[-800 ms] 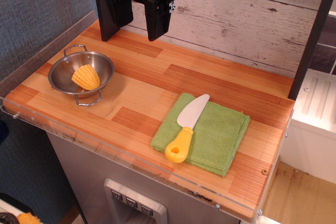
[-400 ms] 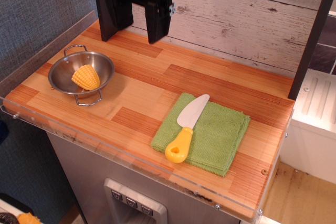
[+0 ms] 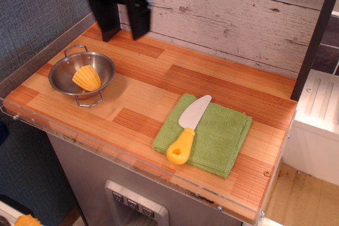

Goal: Take the yellow object out of the pan and put it on the table.

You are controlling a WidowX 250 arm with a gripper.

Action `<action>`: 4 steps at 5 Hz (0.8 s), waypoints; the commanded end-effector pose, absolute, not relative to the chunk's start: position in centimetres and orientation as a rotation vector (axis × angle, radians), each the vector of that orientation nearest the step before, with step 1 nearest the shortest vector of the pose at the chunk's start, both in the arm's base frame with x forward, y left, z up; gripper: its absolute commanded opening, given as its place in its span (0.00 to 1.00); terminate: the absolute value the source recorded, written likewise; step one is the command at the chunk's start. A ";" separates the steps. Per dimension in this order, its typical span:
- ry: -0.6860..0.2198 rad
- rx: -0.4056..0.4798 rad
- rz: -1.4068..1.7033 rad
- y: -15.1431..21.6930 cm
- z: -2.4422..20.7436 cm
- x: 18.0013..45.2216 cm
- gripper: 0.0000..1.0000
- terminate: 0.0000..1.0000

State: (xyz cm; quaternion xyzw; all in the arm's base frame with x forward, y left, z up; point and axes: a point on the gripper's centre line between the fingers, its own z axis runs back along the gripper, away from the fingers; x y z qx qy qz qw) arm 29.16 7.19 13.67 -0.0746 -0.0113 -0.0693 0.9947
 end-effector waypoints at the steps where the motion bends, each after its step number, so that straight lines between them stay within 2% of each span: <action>1: -0.020 -0.018 -0.049 11.4 12.9 26.8 1.00 0.00; 3: 0.019 0.111 -0.039 15.8 9.9 27.1 1.00 0.00; 4: 0.040 0.120 -0.013 17.2 8.7 27.7 1.00 0.00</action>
